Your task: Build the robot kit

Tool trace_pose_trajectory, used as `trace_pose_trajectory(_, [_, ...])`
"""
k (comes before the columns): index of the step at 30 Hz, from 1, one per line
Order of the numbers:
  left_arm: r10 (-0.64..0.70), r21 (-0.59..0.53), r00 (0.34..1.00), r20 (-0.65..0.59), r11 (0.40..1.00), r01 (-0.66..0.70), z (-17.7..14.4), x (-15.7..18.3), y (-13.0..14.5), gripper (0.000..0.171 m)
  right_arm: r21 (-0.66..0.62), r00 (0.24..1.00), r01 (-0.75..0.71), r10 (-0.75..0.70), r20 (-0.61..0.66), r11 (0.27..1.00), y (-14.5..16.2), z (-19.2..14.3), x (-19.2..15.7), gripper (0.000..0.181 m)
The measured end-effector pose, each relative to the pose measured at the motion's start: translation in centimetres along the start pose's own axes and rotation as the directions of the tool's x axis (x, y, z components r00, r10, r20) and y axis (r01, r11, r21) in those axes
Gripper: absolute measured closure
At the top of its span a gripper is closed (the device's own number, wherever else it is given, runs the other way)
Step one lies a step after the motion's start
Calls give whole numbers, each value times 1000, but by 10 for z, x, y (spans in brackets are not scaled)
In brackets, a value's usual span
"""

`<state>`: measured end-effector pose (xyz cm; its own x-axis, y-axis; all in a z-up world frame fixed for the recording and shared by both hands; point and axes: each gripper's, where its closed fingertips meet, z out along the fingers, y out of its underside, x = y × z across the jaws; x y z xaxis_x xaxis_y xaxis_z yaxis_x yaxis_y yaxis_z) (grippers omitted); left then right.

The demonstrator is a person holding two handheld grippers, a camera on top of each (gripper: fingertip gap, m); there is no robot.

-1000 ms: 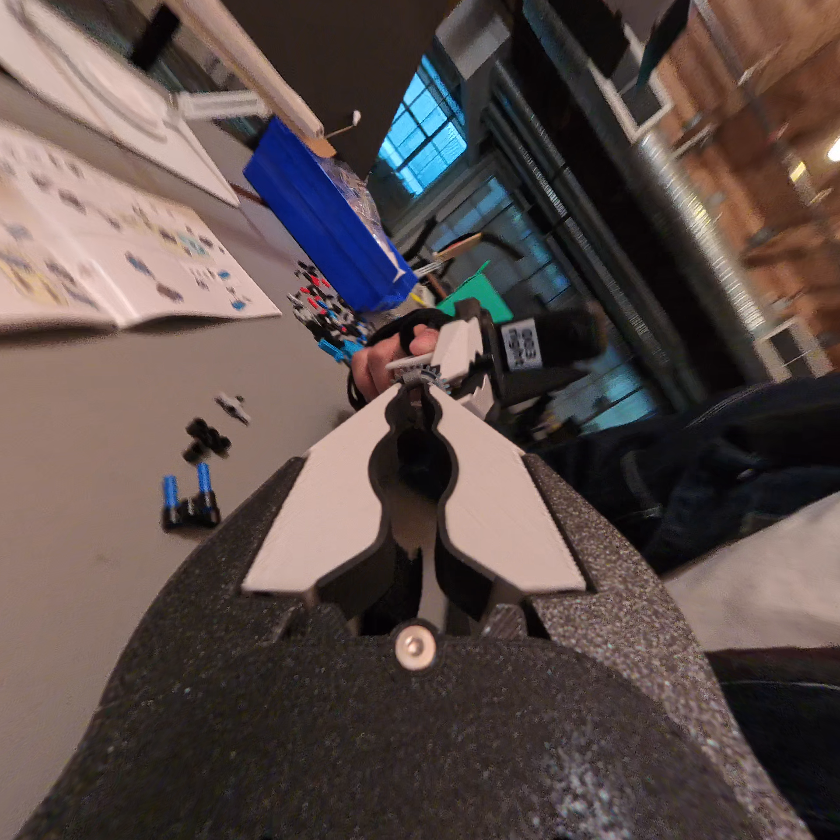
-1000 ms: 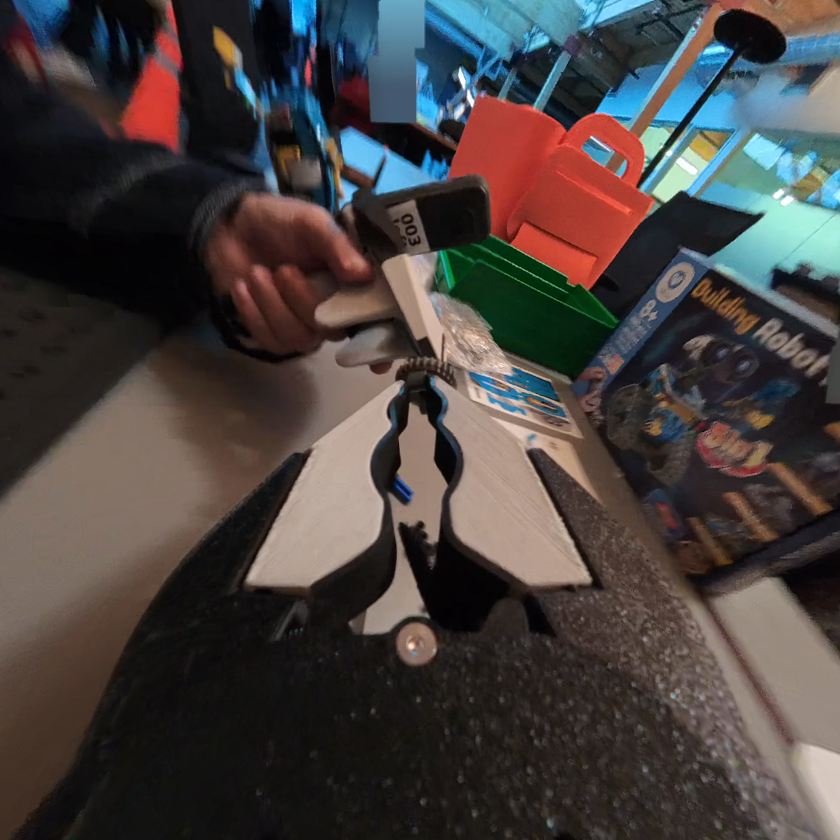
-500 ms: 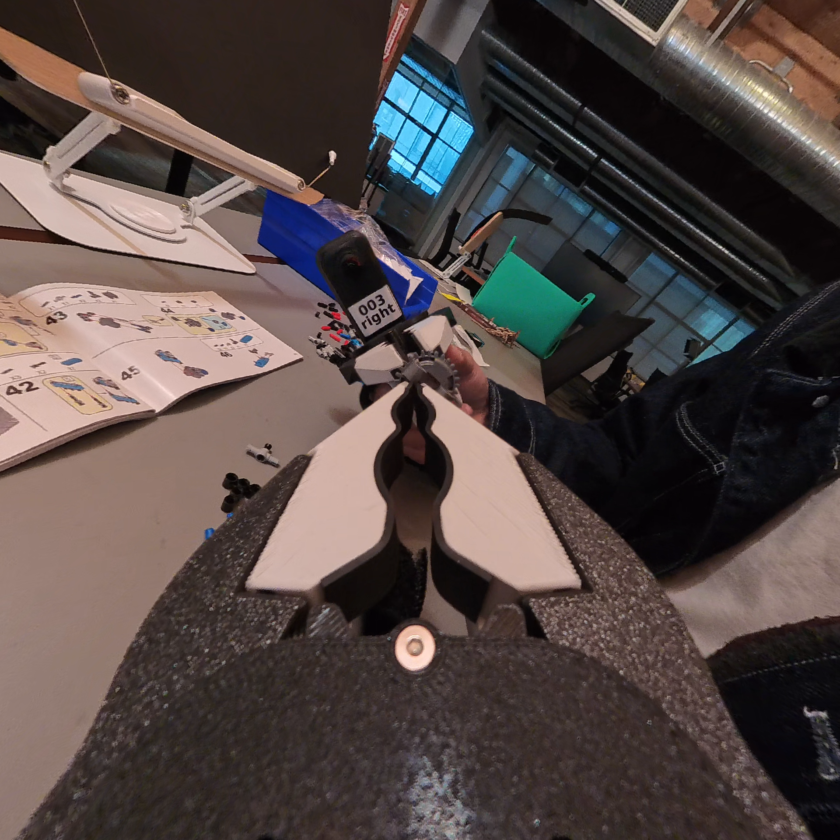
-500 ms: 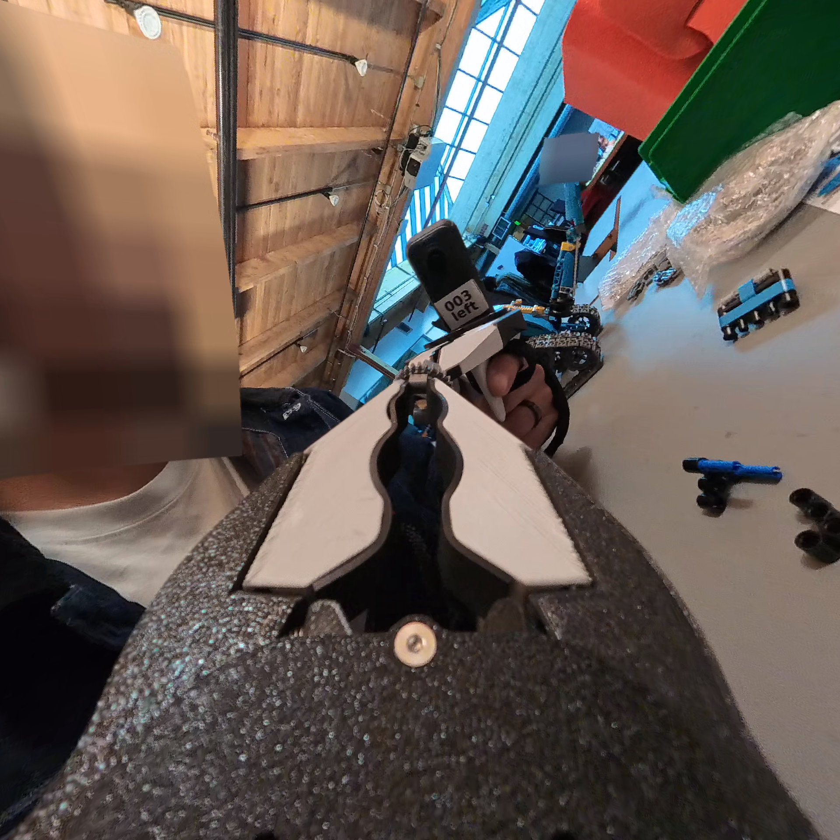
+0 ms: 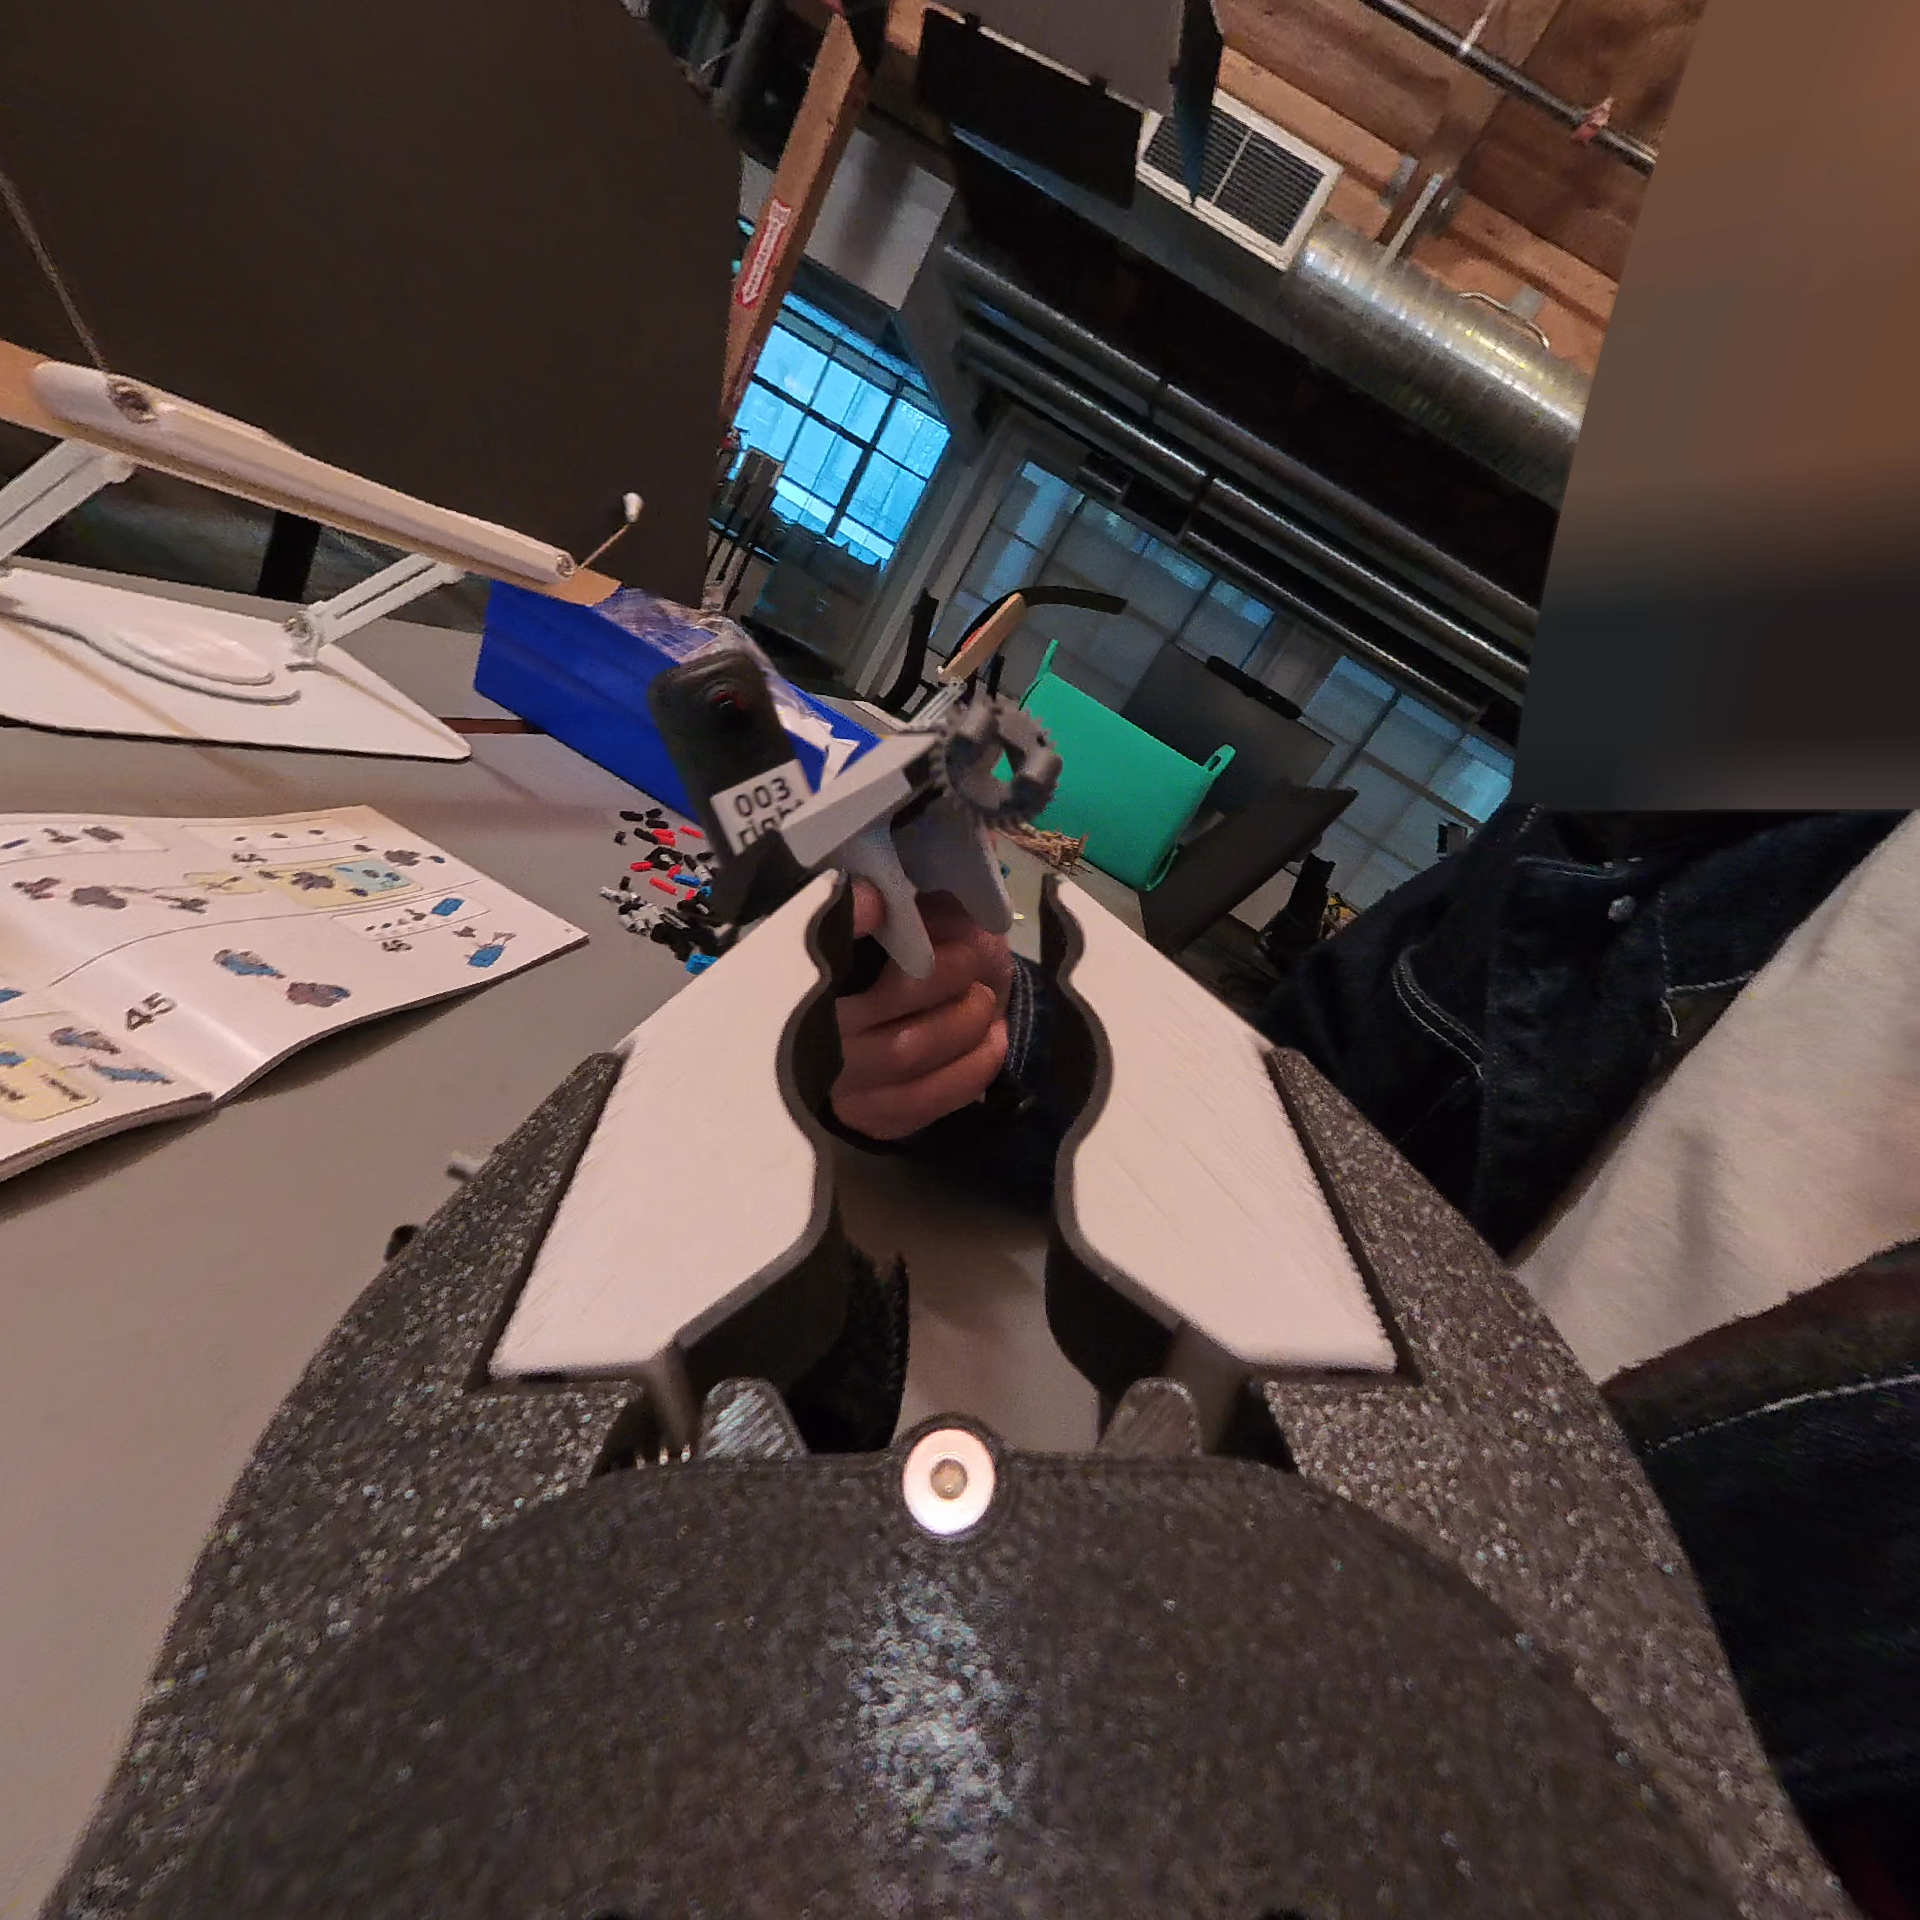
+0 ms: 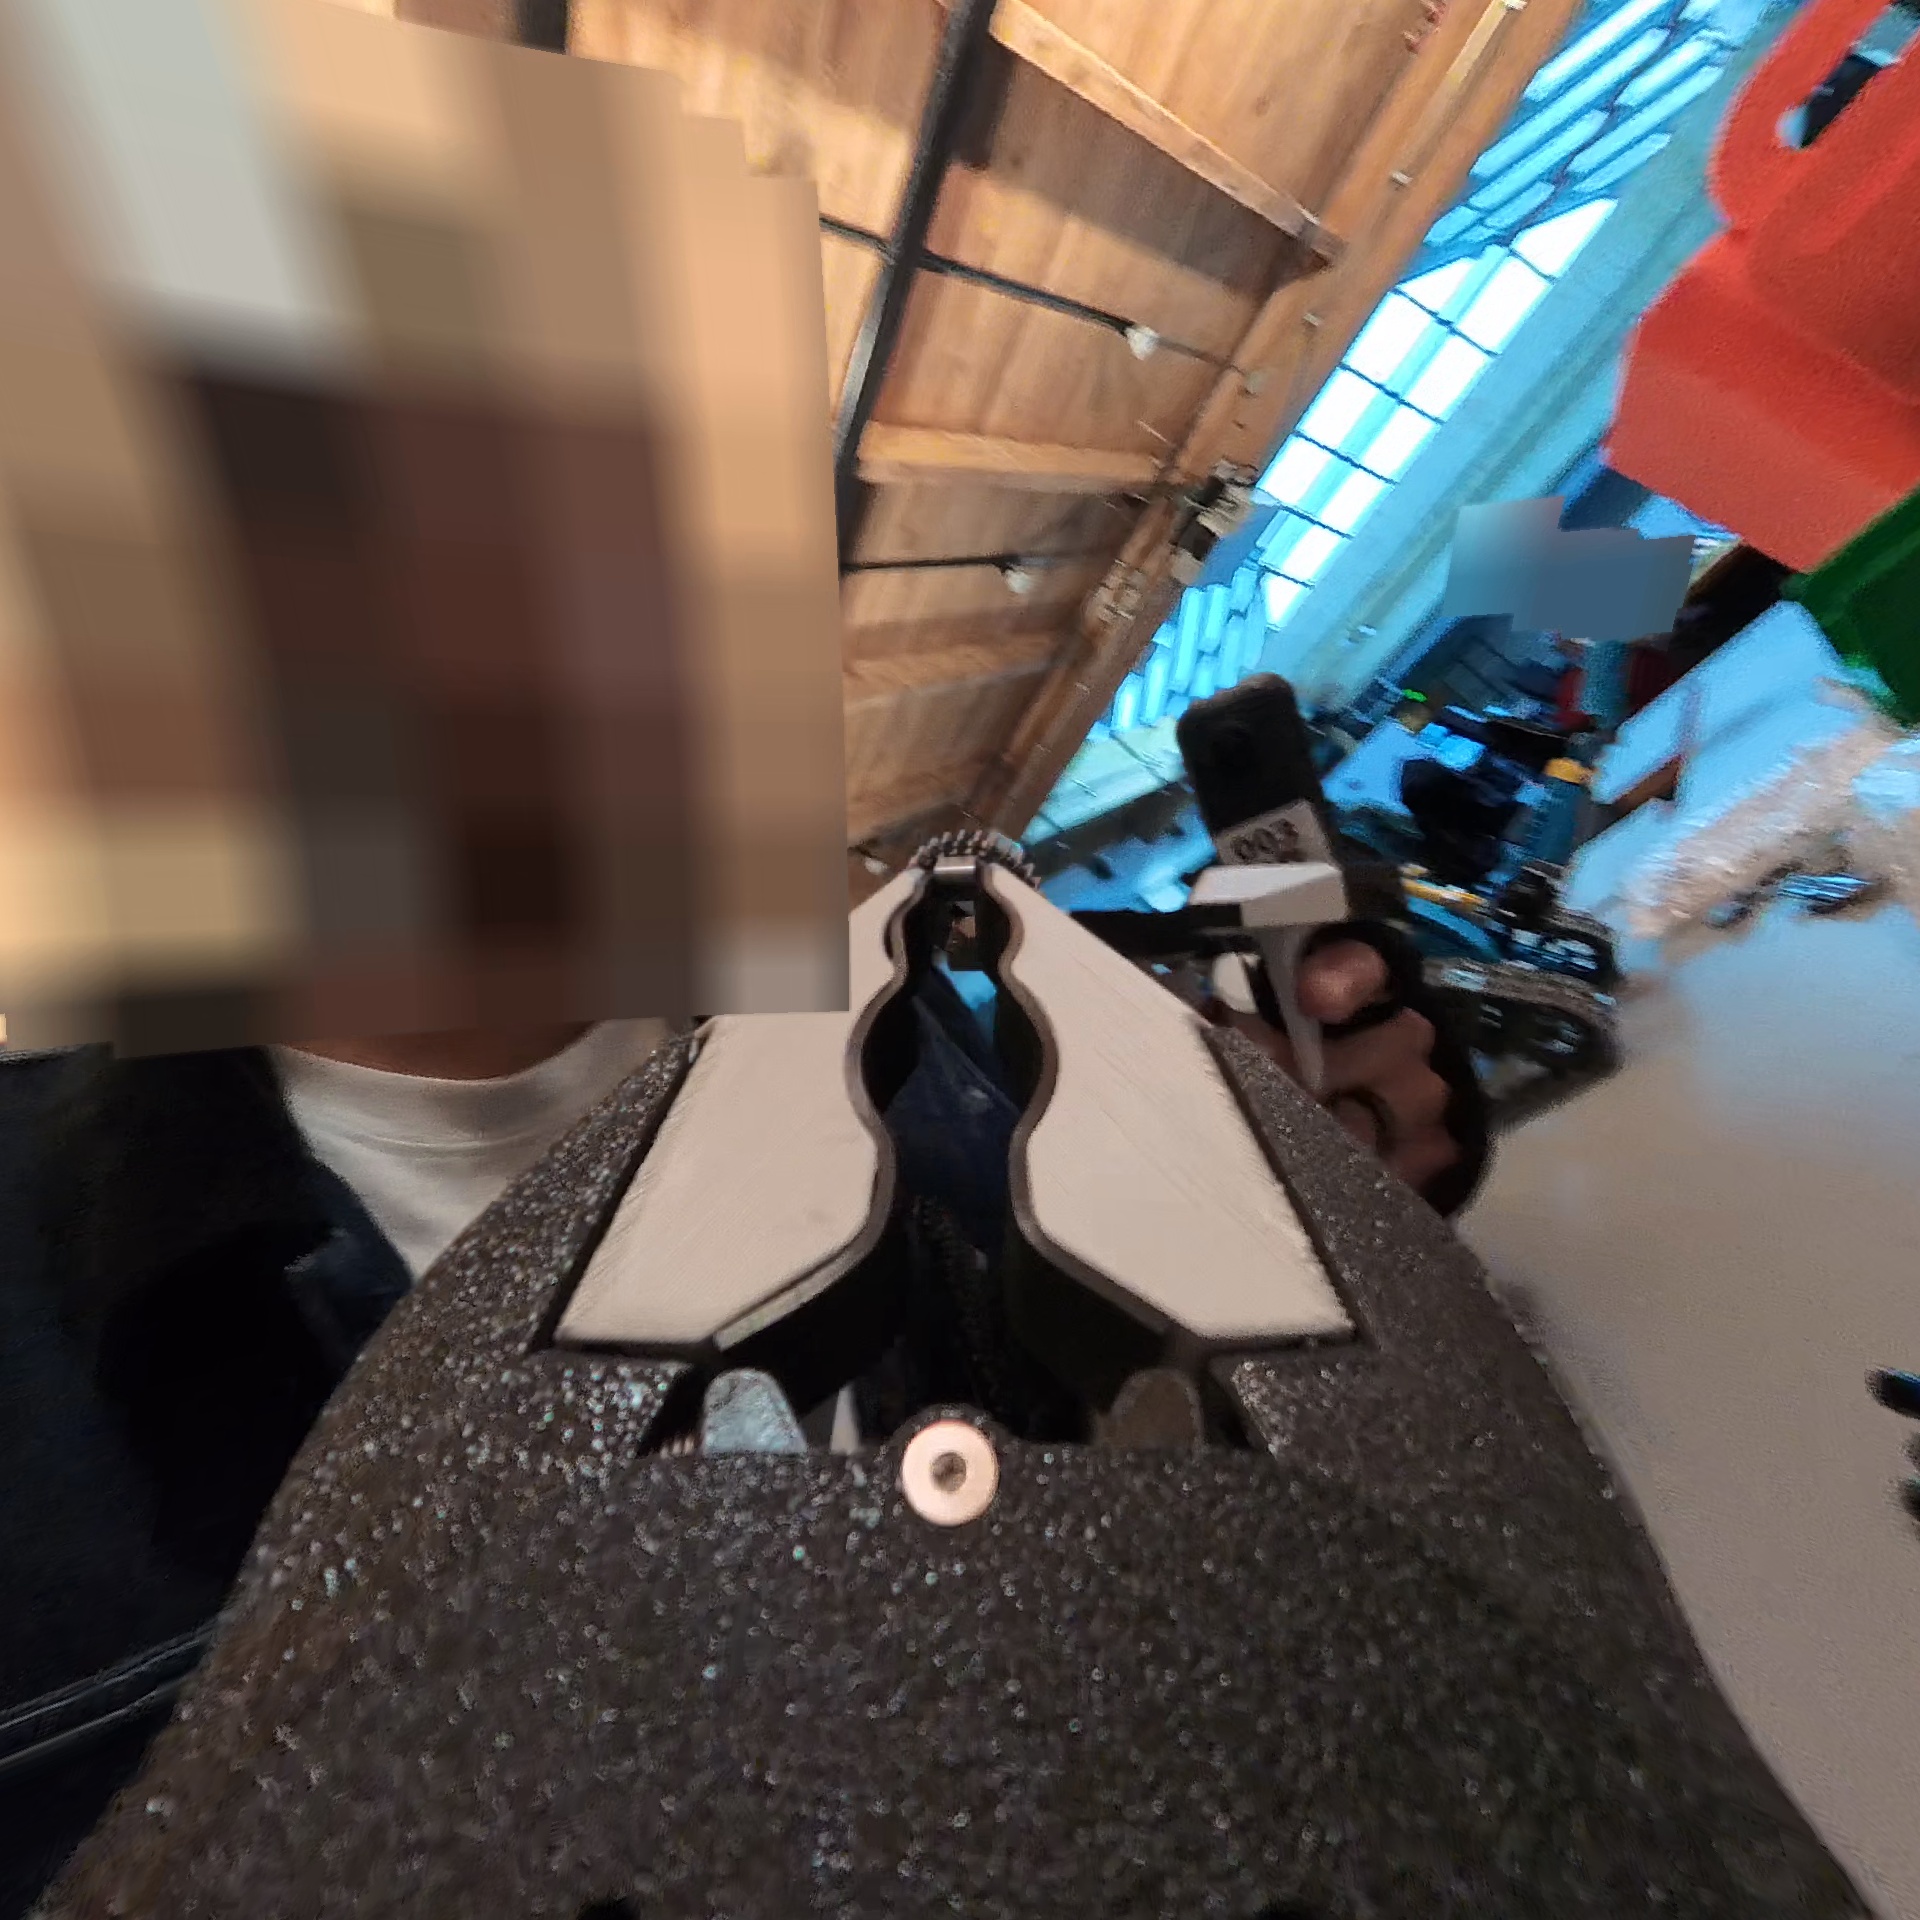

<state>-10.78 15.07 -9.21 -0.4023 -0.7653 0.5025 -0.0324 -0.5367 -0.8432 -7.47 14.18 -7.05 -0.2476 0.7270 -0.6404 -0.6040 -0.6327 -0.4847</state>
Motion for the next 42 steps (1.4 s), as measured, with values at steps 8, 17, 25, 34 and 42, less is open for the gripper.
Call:
trace_pose_trajectory(8, [2,-3,1000,-8,1000,-2,0,4,0,137,25,998,-27,25,61,999,-2,-2,-5,173])
trace_pose_trajectory(17, [29,-111,926,377,994,14,-19,-71,20,141,-111,821,308,-323,-471,945,-32,-48,42,174])
trace_pose_trajectory(25, [-196,-20,921,336,976,215,-31,-87,20,141,-650,-51,330,-675,-736,684,-67,-151,87,174])
trace_pose_trajectory(34, [-45,-124,886,461,986,115,-44,-108,29,141,-531,60,338,-580,-812,777,-65,-161,105,174])
trace_pose_trajectory(42, [-19,-154,870,492,982,109,-49,-114,34,141,-394,164,375,-479,-862,839,-71,-164,104,174])
